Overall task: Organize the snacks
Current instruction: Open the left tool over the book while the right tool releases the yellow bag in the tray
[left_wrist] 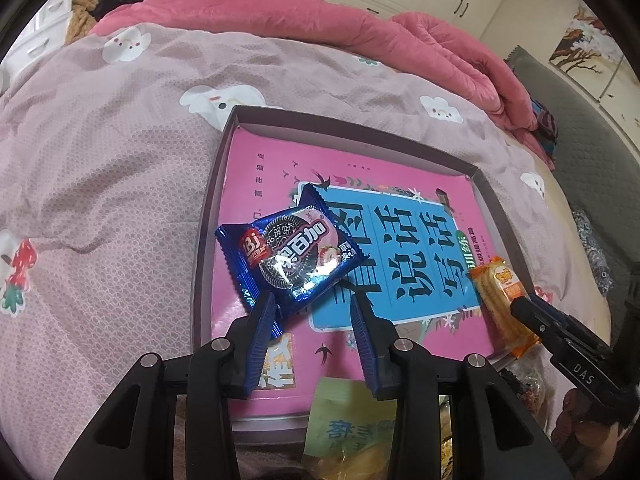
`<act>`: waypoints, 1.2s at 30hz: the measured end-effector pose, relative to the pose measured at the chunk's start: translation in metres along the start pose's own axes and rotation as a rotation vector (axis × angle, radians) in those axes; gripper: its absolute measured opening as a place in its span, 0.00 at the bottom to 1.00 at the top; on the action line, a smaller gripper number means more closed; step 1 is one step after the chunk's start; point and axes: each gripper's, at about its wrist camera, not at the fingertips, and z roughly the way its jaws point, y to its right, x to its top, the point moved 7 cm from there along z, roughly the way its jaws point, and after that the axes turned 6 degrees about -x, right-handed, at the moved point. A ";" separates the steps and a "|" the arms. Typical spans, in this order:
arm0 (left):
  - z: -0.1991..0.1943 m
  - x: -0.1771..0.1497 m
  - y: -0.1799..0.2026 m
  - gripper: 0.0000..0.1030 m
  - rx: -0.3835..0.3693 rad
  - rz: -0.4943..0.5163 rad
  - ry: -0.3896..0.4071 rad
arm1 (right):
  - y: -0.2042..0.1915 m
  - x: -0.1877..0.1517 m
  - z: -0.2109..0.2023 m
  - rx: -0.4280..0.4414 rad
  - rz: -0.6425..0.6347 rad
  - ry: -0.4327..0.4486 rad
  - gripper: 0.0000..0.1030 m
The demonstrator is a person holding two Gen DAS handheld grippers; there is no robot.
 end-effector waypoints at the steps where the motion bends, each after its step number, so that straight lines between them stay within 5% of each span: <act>1: 0.000 0.000 0.000 0.39 0.000 0.000 0.000 | 0.001 0.000 0.001 0.000 0.003 -0.001 0.41; 12: 0.000 0.001 -0.003 0.45 0.009 -0.007 0.000 | 0.007 0.004 0.009 -0.062 -0.004 -0.002 0.41; 36: -0.002 0.000 -0.001 0.61 0.056 0.027 -0.003 | 0.009 0.012 -0.004 -0.002 0.049 0.041 0.41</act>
